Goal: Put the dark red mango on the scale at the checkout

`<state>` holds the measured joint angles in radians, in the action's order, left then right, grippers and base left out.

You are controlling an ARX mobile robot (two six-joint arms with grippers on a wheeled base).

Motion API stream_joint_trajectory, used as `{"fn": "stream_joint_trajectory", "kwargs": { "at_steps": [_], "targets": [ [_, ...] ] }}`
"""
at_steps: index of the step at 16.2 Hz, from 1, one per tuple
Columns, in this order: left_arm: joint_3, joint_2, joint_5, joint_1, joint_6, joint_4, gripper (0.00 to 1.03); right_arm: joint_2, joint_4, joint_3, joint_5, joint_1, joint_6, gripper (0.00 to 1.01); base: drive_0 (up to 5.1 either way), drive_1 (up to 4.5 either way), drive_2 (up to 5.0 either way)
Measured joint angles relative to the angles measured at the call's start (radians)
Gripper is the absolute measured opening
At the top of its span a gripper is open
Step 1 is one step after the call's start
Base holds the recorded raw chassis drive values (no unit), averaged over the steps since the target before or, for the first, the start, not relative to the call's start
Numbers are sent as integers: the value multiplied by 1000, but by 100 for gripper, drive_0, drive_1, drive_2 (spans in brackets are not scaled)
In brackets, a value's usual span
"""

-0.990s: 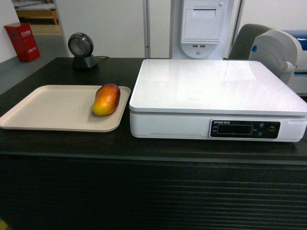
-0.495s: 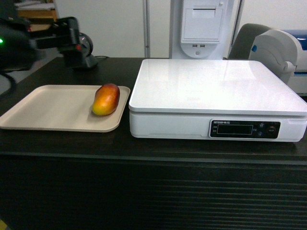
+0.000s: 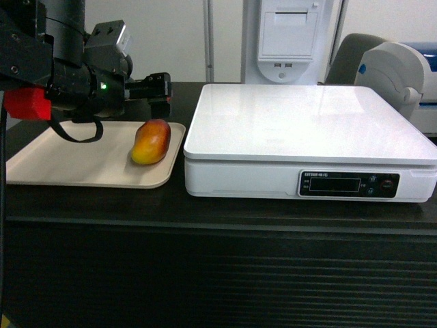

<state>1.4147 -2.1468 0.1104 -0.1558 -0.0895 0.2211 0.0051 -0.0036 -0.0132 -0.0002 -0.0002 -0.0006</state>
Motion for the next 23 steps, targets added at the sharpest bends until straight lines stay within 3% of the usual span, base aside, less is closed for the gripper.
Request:
{"fn": "stream_joint_trajectory", "kwargs": {
  "at_steps": [3, 12, 17, 18, 20, 21, 23],
  "targets": [
    [133, -80, -2, 4, 19, -103, 98, 0, 0, 0, 0, 0, 0, 98, 0, 0, 0],
    [261, -202, -43, 8, 72, -237, 98, 0, 0, 0, 0, 0, 0, 98, 0, 0, 0],
    [334, -280, -39, 21, 103, -306, 98, 0, 0, 0, 0, 0, 0, 98, 0, 0, 0],
    [338, -282, -34, 22, 114, -311, 96, 0, 0, 0, 0, 0, 0, 98, 0, 0, 0],
    [344, -282, -28, 22, 124, -315, 71, 0, 0, 0, 0, 0, 0, 98, 0, 0, 0],
    [349, -284, -29, 22, 127, -317, 63, 0, 0, 0, 0, 0, 0, 98, 0, 0, 0],
    [350, -285, -32, 23, 140, -304, 59, 0, 0, 0, 0, 0, 0, 98, 0, 0, 0]
  ]
}}
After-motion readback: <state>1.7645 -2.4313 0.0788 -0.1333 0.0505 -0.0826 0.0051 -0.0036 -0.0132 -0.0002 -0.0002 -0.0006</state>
